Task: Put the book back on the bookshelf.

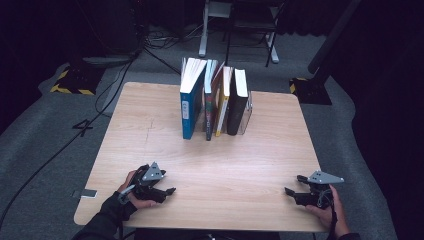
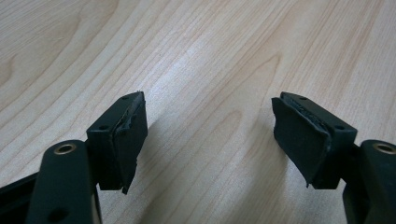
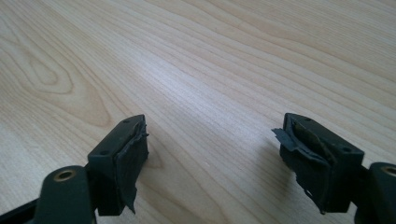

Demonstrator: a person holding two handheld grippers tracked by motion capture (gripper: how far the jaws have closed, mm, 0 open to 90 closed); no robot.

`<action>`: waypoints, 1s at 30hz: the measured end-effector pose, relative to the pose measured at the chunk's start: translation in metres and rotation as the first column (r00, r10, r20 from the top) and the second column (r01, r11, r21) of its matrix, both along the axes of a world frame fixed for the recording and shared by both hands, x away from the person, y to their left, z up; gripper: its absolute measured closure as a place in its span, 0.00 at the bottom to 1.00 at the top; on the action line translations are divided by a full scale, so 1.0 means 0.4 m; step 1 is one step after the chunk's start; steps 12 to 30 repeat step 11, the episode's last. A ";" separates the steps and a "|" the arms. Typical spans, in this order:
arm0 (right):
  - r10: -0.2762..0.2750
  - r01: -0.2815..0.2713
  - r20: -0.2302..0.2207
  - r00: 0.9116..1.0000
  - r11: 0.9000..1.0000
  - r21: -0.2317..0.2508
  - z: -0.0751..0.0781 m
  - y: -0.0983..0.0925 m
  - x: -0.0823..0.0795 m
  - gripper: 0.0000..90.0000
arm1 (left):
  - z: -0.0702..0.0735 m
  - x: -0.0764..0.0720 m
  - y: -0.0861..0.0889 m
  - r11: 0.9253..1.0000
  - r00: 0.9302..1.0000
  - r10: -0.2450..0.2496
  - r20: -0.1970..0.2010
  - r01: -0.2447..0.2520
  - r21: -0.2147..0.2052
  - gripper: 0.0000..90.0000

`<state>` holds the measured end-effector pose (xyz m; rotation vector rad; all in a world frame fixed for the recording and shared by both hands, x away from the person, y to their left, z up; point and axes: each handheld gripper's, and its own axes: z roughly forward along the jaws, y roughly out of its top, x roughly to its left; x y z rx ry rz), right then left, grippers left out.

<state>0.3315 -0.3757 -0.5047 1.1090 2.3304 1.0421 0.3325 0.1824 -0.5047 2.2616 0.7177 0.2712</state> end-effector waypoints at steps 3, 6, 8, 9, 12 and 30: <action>-0.001 0.001 0.000 1.000 1.000 0.000 0.000 0.000 0.000 0.26 | 0.000 0.001 0.000 1.000 1.000 0.000 0.001 0.000 0.001 0.29; -0.004 0.004 0.000 1.000 1.000 0.000 0.000 0.000 0.000 0.26 | 0.000 0.001 0.000 1.000 1.000 0.000 0.001 0.000 0.001 0.29; -0.005 0.005 -0.001 1.000 1.000 0.001 0.000 0.000 0.000 0.27 | 0.000 0.001 0.000 1.000 1.000 0.000 0.000 0.000 0.000 0.29; -0.006 0.006 -0.001 1.000 1.000 0.001 0.000 -0.001 0.000 0.27 | 0.000 0.002 0.000 1.000 1.000 0.001 -0.001 -0.001 0.000 0.29; -0.008 0.008 0.000 1.000 1.000 0.001 0.000 -0.001 0.001 0.27 | 0.000 0.002 0.000 1.000 1.000 0.001 -0.001 -0.001 -0.001 0.29; -0.008 0.008 0.000 1.000 1.000 0.001 0.000 -0.001 0.001 0.27 | 0.000 0.002 0.000 1.000 1.000 0.001 -0.001 -0.001 -0.001 0.29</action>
